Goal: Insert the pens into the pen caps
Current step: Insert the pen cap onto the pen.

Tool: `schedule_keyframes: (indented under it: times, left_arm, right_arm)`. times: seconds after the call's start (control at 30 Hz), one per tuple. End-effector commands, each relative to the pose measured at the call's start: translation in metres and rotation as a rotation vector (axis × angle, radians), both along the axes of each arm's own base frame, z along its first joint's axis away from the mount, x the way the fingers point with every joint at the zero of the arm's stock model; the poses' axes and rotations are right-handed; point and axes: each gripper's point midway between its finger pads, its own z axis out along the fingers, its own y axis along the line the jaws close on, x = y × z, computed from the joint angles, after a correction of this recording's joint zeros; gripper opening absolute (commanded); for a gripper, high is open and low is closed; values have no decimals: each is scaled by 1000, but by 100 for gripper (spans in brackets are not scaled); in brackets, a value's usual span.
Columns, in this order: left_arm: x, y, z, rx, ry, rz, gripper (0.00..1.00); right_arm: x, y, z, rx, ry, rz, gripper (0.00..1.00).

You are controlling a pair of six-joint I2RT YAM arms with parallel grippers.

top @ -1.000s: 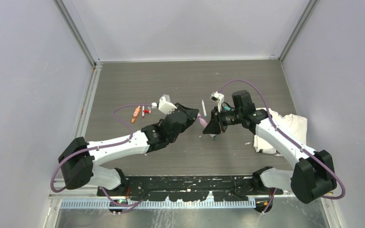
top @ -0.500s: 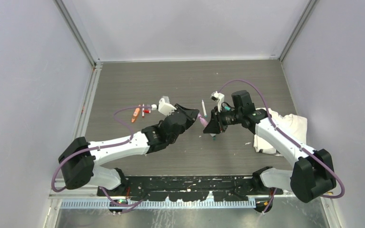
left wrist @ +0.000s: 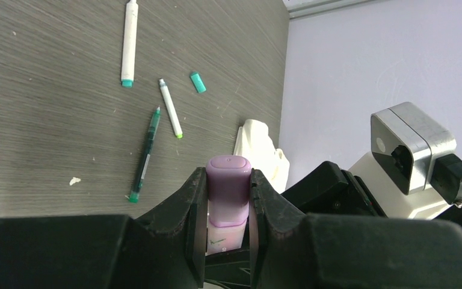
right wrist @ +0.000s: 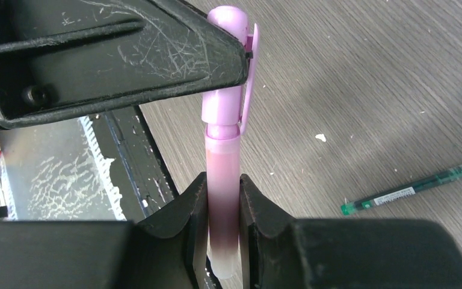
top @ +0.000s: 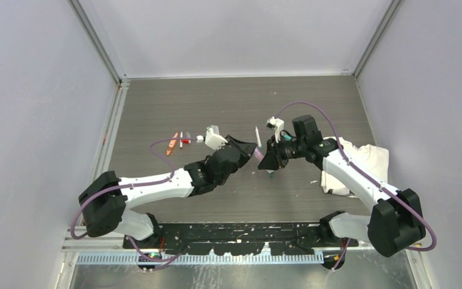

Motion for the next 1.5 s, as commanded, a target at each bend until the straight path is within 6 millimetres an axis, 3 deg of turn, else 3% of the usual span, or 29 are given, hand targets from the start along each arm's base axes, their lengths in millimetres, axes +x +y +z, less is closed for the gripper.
schedule_keyframes:
  times: [0.0, 0.47, 0.67, 0.77, 0.87, 0.97, 1.3, 1.47]
  left_arm:
    - [-7, -15, 7, -17, -15, -26, 1]
    - [-49, -56, 1, 161, -88, -197, 1]
    - [-80, -79, -1, 62, -42, -308, 1]
    - [-92, -85, 4, 50, -44, -350, 1]
    - [-91, -73, 3, 88, -68, -330, 4]
    - [-89, -59, 8, 87, -100, -302, 14]
    - [-86, -25, 30, 109, -181, -259, 55]
    - [-92, -7, 34, 180, -270, -311, 63]
  right_arm:
    - [13, 3, 13, 3, -71, -4, 1]
    - [16, 4, 19, 25, -48, -13, 1]
    - [32, -10, 22, -3, -130, -84, 1]
    - [28, -9, 27, 16, -162, -48, 1]
    - [19, -5, 33, 57, -174, 8, 1]
    - [13, -4, 36, 90, -173, 39, 1]
    - [3, 0, 43, 142, -153, 93, 1]
    - [-3, -2, 53, 187, -150, 114, 1]
